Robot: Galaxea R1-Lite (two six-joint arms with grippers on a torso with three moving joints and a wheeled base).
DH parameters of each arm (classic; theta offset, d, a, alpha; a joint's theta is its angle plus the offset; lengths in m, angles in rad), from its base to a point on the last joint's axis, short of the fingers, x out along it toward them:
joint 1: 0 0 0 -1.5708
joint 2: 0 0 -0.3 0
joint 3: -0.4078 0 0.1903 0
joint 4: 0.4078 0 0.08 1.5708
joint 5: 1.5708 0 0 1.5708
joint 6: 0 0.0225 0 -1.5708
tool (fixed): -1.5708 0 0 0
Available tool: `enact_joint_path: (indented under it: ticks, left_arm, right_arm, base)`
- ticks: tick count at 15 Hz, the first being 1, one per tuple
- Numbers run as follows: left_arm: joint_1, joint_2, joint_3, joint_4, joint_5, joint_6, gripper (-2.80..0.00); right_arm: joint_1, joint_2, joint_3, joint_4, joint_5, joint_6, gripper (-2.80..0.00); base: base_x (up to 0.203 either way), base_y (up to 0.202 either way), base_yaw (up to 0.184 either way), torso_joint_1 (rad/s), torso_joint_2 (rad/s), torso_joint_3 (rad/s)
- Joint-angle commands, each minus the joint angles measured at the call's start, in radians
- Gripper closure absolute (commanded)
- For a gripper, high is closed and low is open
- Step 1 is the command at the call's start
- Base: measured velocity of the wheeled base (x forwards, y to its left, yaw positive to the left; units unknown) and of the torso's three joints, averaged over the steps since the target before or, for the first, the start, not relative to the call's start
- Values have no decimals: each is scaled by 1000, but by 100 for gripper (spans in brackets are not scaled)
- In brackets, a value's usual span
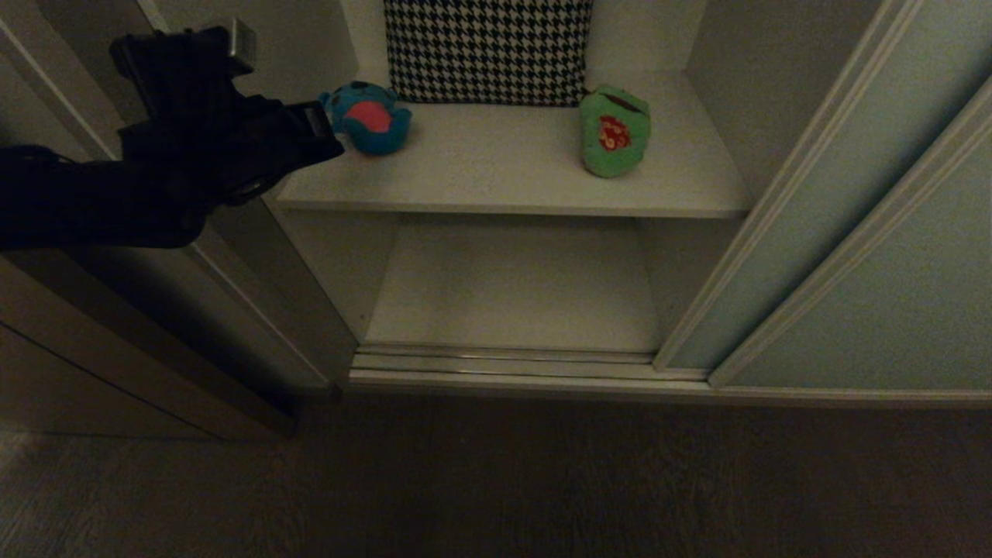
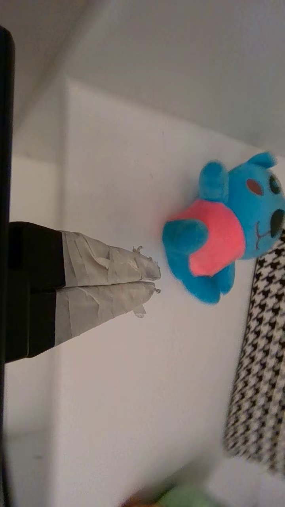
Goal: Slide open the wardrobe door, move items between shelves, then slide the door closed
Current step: Place the blue doll on the lower shelf
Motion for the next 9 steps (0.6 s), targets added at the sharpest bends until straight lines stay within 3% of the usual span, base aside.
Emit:
enact_joint_path:
  ticks: [1,3,4,6,9]
  left_arm:
    - [-8,154,-117,-3,16,-31,0]
    - [-21,209,-205,-8,81,-64,0]
    - [-25,231,-239,-24,112,-87,-280]
    - [-27,245,-243,-125,124,-104,-280]
    - [-36,270,-243,-166,132,-132,-280]
  right_arm:
    - [0,0,2,0,1,-1,0]
    - [0,0,0,0,1,-1,0]
    - [0,0,0,0,1,-2,0]
    - [0,0,2,0,1,-1,0]
    - [0,0,2,0,1,-1,0]
  base:
    - [0,0,0,0,0,0]
    - [0,0,0,0,0,0]
    - [0,0,0,0,0,0]
    - [0,0,0,0,0,0]
    - [0,0,0,0,0,0]
